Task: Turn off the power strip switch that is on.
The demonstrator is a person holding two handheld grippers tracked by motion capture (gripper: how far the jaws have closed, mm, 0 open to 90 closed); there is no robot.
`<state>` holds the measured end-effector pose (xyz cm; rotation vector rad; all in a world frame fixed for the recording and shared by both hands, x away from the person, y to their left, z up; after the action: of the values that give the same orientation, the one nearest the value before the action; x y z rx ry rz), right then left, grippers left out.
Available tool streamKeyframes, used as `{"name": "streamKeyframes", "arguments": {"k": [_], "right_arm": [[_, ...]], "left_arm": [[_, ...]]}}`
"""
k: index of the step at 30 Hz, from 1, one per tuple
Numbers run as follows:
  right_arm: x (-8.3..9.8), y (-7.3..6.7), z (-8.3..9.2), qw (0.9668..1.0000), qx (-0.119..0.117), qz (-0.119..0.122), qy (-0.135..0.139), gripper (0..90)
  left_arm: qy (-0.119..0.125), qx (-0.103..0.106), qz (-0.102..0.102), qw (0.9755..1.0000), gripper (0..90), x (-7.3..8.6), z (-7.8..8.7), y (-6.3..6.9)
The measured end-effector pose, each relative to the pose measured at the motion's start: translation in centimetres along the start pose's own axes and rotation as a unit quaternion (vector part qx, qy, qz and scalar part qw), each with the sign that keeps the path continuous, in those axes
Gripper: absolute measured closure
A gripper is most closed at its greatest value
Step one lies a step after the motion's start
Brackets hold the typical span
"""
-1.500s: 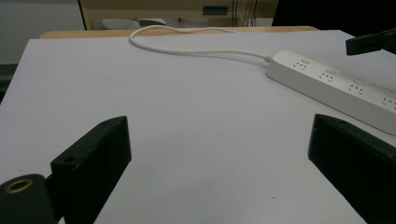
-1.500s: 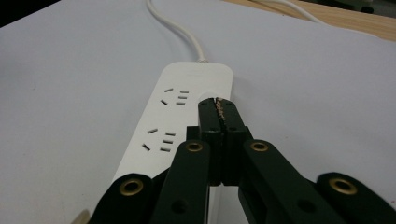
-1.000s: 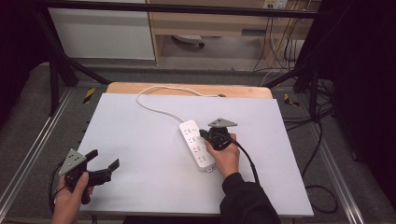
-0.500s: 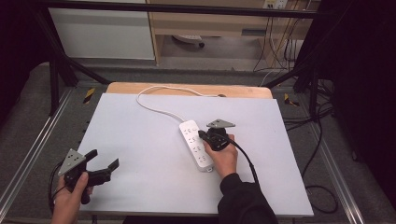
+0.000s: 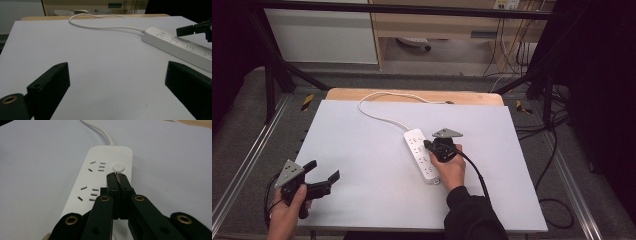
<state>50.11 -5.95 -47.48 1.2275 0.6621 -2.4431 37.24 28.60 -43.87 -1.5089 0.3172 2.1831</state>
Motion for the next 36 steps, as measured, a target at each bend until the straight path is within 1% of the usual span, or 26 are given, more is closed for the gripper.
{"name": "streamKeyframes", "arguments": {"k": [2,11,17,21,22,25,36], "right_arm": [[0.04,-0.06,-0.03,1.0,0.0,-0.003,0.001,90.0],[0.06,0.01,-0.04,1.0,0.002,0.0,0.003,90.0],[0.13,-0.06,-0.06,1.0,0.0,-0.006,0.004,90.0],[0.17,-0.04,-0.06,1.0,0.001,-0.002,0.005,90.0],[0.19,-0.04,-0.03,1.0,0.002,-0.007,0.006,90.0],[0.37,0.16,0.0,0.9999,0.003,-0.009,0.006,90.0],[0.38,0.11,-0.04,1.0,0.002,-0.006,0.006,90.0]], "left_arm": [[0.0,0.0,0.0,1.0,5.8,0.01,-0.01,0.0],[0.0,0.001,0.001,1.0,5.9,0.02,-0.03,0.02],[-0.002,0.001,-0.001,1.0,5.9,0.05,-0.04,0.02],[-0.002,0.002,-0.001,1.0,6.0,0.06,-0.03,0.02],[-0.002,0.002,-0.001,1.0,6.0,0.05,-0.04,0.03],[-0.002,0.002,-0.001,1.0,6.0,0.04,-0.06,0.05],[-0.001,0.002,-0.002,1.0,6.1,0.04,-0.09,0.06]]}}
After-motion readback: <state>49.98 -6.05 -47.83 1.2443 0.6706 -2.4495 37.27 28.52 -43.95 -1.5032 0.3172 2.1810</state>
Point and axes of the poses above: each handheld gripper's, and its own axes: z roughly backward along the jaws, x roughly out of its underside, y roughly to its right, the point moved 7 cm from there along -z, roughly forward along the jaws, and after that the axes turned 11 degrees about -z, right-handed, at the moved point
